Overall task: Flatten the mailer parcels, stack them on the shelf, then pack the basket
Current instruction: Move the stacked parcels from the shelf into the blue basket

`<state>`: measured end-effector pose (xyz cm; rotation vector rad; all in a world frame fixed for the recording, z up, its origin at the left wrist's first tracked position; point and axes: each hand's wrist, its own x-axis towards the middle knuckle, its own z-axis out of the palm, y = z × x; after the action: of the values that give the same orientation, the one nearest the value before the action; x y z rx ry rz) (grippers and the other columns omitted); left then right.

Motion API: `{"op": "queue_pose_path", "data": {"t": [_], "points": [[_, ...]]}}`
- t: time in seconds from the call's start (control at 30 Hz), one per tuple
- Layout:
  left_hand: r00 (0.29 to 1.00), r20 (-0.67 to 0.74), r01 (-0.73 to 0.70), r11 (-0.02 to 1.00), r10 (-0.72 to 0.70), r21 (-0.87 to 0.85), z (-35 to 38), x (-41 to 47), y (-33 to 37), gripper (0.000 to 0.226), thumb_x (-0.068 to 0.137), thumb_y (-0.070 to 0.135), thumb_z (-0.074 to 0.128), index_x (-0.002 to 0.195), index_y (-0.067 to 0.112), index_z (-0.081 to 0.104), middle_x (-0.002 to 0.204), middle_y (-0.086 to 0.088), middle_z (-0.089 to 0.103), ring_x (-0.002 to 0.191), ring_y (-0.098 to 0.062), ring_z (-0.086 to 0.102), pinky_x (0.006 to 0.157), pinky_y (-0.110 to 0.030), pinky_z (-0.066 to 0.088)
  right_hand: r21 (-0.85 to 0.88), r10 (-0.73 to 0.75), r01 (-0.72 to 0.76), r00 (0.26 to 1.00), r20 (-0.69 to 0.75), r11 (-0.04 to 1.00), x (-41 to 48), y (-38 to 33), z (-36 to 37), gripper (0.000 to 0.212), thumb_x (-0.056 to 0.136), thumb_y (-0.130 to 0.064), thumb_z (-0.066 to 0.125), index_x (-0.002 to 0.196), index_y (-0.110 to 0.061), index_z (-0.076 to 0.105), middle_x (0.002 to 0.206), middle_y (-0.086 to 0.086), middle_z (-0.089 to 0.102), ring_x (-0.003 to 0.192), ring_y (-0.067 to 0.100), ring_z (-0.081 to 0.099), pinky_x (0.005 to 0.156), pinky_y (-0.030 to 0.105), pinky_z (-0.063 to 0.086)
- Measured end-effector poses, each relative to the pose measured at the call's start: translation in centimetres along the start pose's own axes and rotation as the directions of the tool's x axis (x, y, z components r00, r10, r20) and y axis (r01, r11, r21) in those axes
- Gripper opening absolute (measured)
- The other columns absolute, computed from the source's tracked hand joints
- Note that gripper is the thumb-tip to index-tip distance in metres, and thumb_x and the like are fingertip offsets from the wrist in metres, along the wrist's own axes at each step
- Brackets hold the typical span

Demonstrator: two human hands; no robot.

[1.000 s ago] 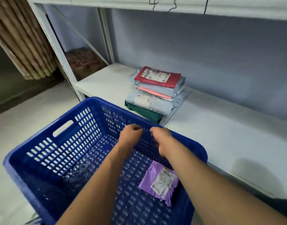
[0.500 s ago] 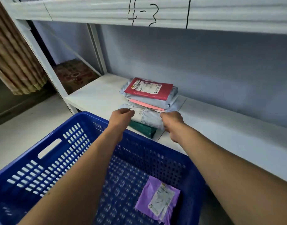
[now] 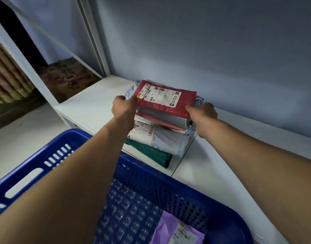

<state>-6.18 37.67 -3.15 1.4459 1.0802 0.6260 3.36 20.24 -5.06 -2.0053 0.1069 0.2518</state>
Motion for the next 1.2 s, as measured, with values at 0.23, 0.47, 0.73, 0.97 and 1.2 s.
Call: {"op": "queue_pose_path", "data": {"t": [0.23,0.47,0.73,0.97,1.2], "points": [[0.997,-0.01,0.08,0.997,-0.08,-0.007,-0.3,0.6,0.2,0.003,0.084,0.002,0.064,0.087,0.003,0.063,0.079,-0.012,0.064,0.054,-0.019,0.057,0.059,-0.028,0.053,0.089,0.024,-0.028,0.999,0.047,0.996,-0.7,0.5,-0.4,0.027,0.084,-0.026,0.072,0.103,-0.008,0.067,0.1,0.011,0.071,0.087,0.028,0.07,0.059,0.028,0.049],[0.963,0.201,0.206,0.969,-0.177,-0.135,-3.9,-4.4,1.2,0.012,0.09,-0.007,0.05,0.088,0.0,0.058,0.077,-0.013,0.066,0.065,-0.021,0.066,0.066,-0.03,0.06,0.271,0.054,-0.093,0.987,0.15,0.958,-5.0,0.7,-2.1,0.011,0.083,-0.009,0.066,0.094,-0.01,0.07,0.077,0.004,0.07,0.058,0.014,0.063,0.046,0.022,0.044],[0.909,0.339,0.232,0.97,-0.241,0.068,-11.3,-10.6,-2.3,0.019,0.089,0.0,0.047,0.098,0.007,0.061,0.08,-0.006,0.074,0.074,-0.019,0.069,0.077,-0.036,0.058,0.256,0.076,-0.15,0.957,0.279,0.955,-15.2,4.9,-3.4,0.012,0.087,-0.006,0.058,0.094,-0.01,0.066,0.086,0.006,0.075,0.073,0.02,0.074,0.068,0.034,0.062],[0.886,0.323,0.28,0.939,-0.334,0.202,-17.8,-12.5,-9.4,0.017,0.094,0.011,0.06,0.11,0.006,0.063,0.091,-0.012,0.075,0.081,-0.024,0.072,0.072,-0.037,0.06,0.159,0.204,-0.276,0.909,0.364,0.948,-23.1,11.8,-1.9,0.016,0.085,-0.011,0.06,0.091,0.001,0.068,0.088,0.016,0.074,0.081,0.031,0.073,0.073,0.041,0.059],[0.84,0.337,0.32,0.89,-0.425,0.324,-16.9,-14.1,-16.2,0.023,0.09,-0.004,0.059,0.113,-0.001,0.063,0.087,-0.016,0.073,0.056,-0.02,0.07,0.047,-0.026,0.054,0.135,0.44,-0.489,0.853,0.279,0.862,-23.6,22.1,0.8,0.016,0.079,-0.009,0.053,0.087,-0.003,0.066,0.091,0.019,0.071,0.075,0.03,0.068,0.068,0.05,0.058]]}}
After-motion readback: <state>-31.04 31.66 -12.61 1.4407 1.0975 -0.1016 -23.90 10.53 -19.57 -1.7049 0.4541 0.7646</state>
